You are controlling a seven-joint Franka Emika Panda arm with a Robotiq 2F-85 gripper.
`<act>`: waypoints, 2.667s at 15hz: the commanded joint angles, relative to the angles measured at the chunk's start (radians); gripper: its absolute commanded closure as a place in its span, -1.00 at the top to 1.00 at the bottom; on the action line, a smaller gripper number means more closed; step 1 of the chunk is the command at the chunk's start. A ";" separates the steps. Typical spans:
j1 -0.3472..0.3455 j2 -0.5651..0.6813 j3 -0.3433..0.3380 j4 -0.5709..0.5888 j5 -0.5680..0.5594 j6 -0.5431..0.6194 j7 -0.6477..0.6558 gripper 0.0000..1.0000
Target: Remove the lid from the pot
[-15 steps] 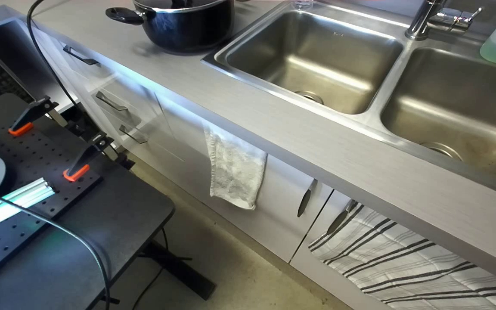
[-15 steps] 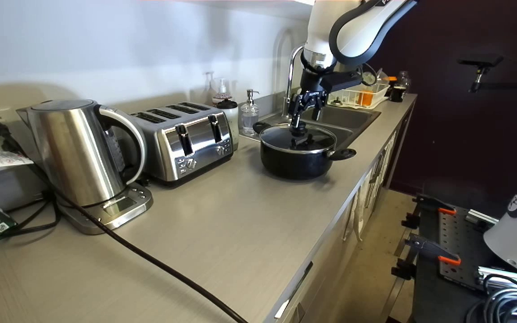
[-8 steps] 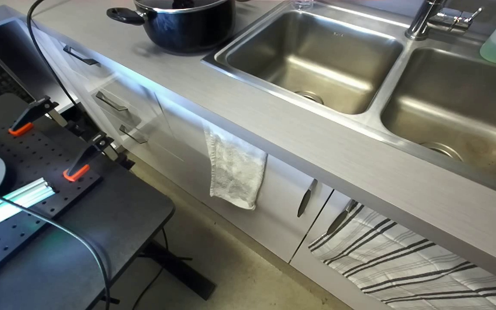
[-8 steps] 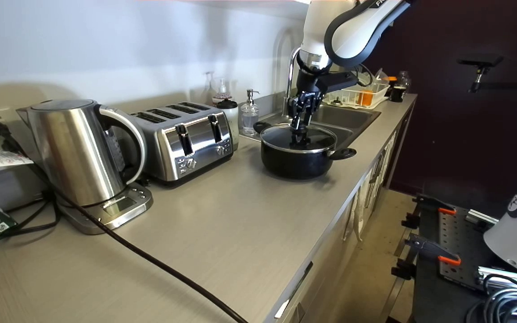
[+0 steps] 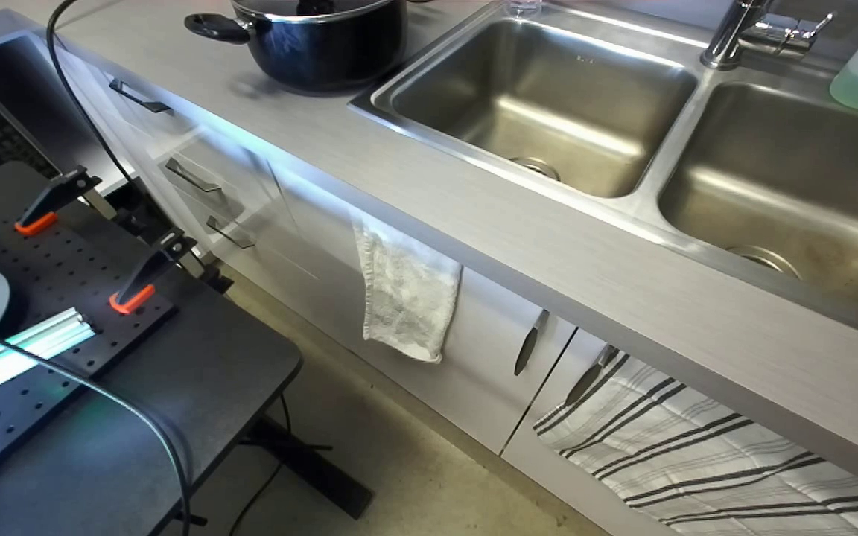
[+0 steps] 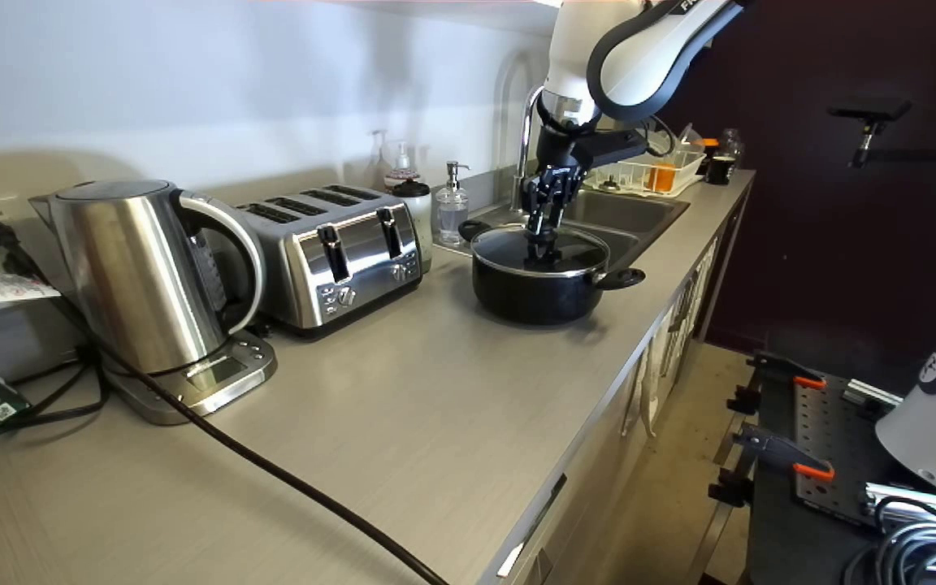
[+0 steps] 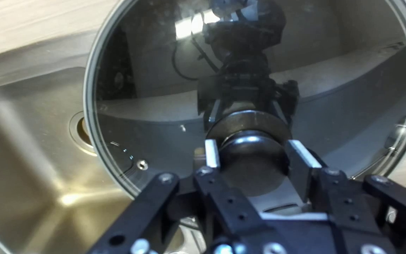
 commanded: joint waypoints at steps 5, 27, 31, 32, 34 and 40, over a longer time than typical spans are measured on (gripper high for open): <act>0.040 -0.154 0.004 -0.080 -0.051 0.029 0.022 -0.50; 0.207 -0.116 0.290 -0.039 -0.244 0.019 0.029 -0.50; 0.250 -0.021 0.288 -0.005 -0.299 0.027 0.027 -0.50; 0.260 0.005 0.281 0.003 -0.308 0.029 0.025 -0.50; 0.275 0.053 0.265 0.017 -0.310 0.034 0.013 -0.50; 0.315 0.167 0.203 0.046 -0.283 0.059 -0.019 -0.50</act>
